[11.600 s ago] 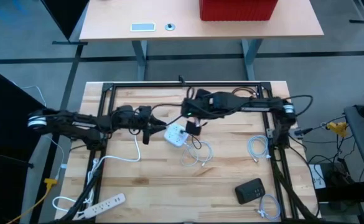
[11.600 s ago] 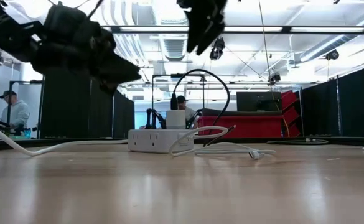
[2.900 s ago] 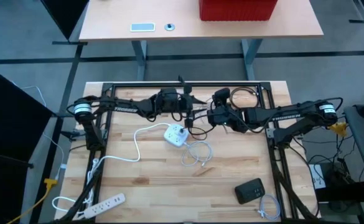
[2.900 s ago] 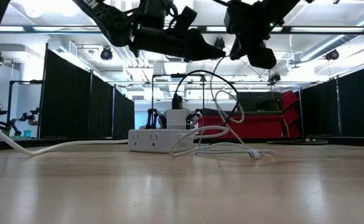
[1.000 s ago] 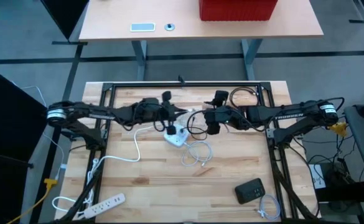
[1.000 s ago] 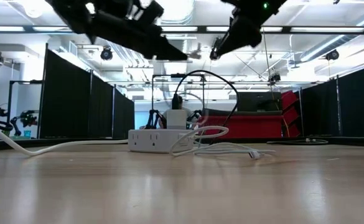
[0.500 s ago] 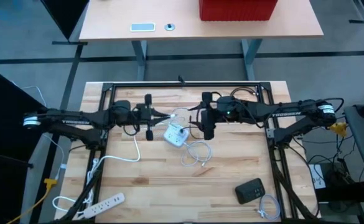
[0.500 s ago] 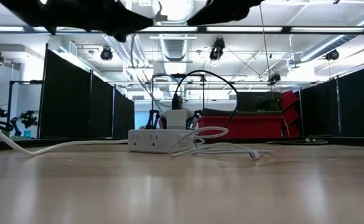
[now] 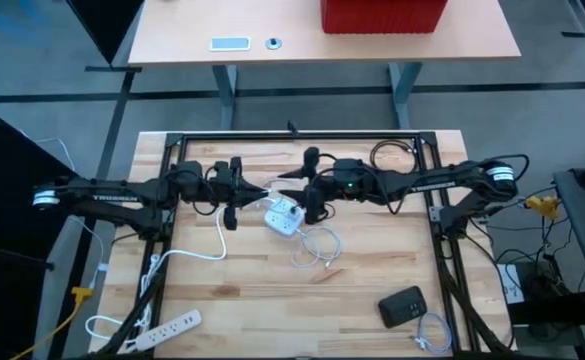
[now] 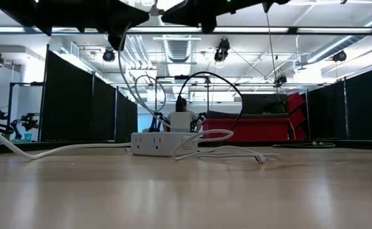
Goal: Insert USB
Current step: Insert the blue USB cable into the bottom white outlet extension
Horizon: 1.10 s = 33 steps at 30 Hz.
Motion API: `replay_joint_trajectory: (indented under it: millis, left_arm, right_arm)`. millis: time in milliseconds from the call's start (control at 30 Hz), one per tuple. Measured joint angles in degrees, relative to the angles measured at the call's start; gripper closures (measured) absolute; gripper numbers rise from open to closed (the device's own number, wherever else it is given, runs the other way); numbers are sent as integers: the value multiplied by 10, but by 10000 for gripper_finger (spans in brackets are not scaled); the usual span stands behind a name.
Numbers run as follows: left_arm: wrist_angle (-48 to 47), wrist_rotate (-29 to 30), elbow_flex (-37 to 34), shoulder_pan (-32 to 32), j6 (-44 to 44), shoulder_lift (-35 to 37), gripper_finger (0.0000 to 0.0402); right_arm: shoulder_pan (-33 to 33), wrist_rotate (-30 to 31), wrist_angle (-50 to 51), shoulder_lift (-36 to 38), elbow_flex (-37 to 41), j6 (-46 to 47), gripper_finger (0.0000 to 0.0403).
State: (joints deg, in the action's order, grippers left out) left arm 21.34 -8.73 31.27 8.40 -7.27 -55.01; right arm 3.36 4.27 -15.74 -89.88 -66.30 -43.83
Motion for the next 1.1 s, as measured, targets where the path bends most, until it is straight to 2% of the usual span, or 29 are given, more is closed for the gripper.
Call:
replay_joint_trajectory:
  millis: [200,467,700,867,1000,1100]
  left_arm:
    - [0,-2,-1,0,0,3,401]
    - [4,-3,-1,0,5,1,401]
    - [7,-3,-1,0,3,-1,401]
    - [16,-3,-1,0,5,-1,398]
    - [14,-1,-1,0,84,4,379]
    - [10,22,2,-1,163,11,355]
  right_arm:
    - [0,-44,0,0,-3,34,267]
    - [0,-48,2,-3,-3,53,309]
    - [0,-48,0,-4,-8,70,391]
    - [0,-48,8,-3,-19,142,398]
    - [2,-50,51,3,-37,219,400]
    - [4,-59,111,9,-59,280,401]
